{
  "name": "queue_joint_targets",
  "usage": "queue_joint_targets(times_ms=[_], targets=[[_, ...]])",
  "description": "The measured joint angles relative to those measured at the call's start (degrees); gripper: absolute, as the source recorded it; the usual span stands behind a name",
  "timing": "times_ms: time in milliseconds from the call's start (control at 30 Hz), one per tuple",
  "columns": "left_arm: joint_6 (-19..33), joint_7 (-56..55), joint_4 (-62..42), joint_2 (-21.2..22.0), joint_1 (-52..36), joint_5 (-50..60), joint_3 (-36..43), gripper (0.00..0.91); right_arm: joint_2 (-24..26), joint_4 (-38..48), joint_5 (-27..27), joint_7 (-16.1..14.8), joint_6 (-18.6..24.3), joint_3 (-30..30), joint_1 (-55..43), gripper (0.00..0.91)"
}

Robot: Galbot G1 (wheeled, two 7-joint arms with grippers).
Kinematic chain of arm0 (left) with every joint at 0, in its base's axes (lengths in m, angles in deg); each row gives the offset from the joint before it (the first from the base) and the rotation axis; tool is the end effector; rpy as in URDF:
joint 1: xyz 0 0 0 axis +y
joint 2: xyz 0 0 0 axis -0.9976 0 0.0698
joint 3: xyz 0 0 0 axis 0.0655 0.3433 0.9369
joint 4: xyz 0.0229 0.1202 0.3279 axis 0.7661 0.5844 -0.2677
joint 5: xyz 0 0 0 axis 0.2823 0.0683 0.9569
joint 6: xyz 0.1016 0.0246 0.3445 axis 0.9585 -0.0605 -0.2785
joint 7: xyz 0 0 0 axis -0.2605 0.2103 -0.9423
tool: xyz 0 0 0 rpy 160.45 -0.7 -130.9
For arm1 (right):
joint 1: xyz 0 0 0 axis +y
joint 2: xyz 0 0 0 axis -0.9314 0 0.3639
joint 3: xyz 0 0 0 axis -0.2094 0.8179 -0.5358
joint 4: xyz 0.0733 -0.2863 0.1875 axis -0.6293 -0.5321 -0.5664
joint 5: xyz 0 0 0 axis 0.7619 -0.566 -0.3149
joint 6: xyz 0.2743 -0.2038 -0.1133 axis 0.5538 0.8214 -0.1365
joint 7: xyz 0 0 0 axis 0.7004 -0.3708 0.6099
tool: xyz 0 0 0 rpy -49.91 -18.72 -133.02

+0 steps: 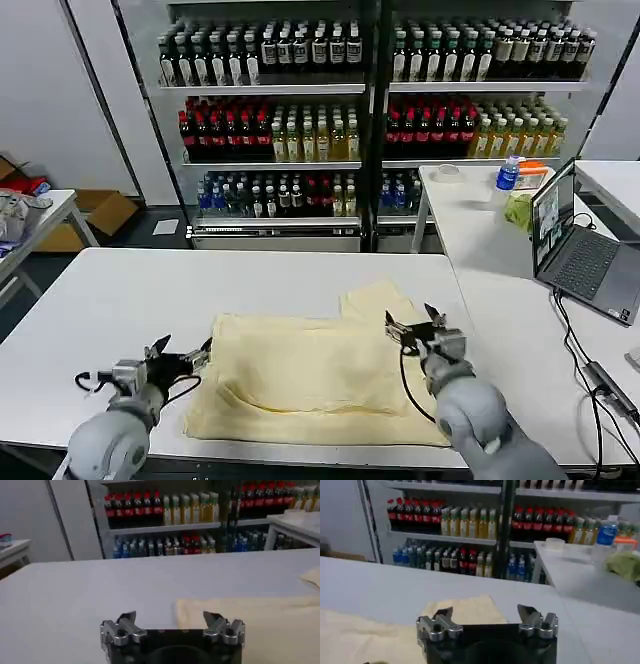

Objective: Fold and organize the clothes.

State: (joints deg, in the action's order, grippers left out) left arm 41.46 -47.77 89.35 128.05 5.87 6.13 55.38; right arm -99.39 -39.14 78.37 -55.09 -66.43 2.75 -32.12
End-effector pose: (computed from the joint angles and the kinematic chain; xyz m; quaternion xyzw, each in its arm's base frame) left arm 0.2979 0.1018 -0.2619 -0.0193 -0.9709 -0.0314 0.2368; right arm 0.3715 0.0155 -0.2467 0.0786 -0.9761 0.0436 0.1979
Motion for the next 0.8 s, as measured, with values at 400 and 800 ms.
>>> queue_joint_targets(times_ms=[400,800], targets=[[-0.37,-0.28,-10.10,0.80,-10.18,-1.00,6.68,0.907,-3.81,15.82,1.83,-0.41,-0.09,5.04,-12.46,0.907],[-0.48,-0.29,-15.42,1.51,-14.66,-0.75,10.02,0.907,-6.72,26.52,2.30,-0.47,-0.16,6.98,-18.52,0.907]])
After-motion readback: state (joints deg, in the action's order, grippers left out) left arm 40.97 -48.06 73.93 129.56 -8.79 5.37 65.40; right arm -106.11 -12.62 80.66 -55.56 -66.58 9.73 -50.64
